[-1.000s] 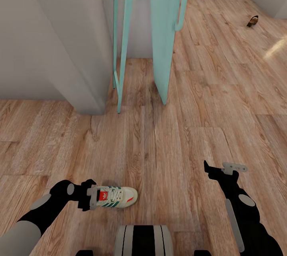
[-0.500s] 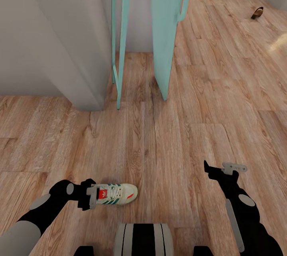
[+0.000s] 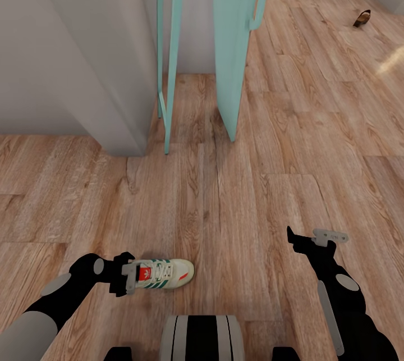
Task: Pick up the two gym shoes and the two sandals from the corridor floor and place them onto the hallstand (shoe rack) in the corridor, making sure they are on the rack and not on the floor. Arrange them so the two gym shoes are next to each other and the two sandals are next to each other.
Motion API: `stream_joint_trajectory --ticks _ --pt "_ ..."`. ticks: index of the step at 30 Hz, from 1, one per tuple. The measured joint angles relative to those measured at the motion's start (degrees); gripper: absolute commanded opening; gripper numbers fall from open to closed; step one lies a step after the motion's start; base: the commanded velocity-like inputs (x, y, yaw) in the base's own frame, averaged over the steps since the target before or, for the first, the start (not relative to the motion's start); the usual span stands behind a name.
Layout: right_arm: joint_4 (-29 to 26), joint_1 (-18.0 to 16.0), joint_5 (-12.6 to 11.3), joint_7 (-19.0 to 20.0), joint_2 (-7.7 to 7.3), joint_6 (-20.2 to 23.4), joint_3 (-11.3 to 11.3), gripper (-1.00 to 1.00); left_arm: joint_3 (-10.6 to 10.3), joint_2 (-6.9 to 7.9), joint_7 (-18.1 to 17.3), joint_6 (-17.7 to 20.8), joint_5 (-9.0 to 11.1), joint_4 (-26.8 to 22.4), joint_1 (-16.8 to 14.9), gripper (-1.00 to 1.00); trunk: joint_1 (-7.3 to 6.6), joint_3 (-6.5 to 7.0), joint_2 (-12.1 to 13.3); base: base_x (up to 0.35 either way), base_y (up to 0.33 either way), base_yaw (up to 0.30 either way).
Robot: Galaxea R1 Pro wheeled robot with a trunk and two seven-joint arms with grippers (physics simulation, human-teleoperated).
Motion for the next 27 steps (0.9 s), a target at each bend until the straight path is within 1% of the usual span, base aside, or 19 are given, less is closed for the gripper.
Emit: stream_joint_trajectory --ticks 12,19,27 --pt "0.0 0.0 0.0 0.0 0.0 0.0 0.04 1.0 0.0 -0.03 0.04 0.05 -0.04 0.0 0.0 1.0 0.0 0.0 0.0 0.002 0.0 0.0" --pt "0.0 0.0 0.0 0.0 0.0 0.0 0.05 1.0 0.0 -0.19 0.07 0.25 -0.41 0.0 0.0 1.0 -0.02 0.0 0.0 0.156 0.0 0.0" --pt "0.01 0.0 0.0 0.0 0.0 0.0 0.05 1.0 0.0 -0.18 0.08 0.24 -0.53 0.0 0.0 1.0 0.0 0.0 0.0 0.047 0.0 0.0"
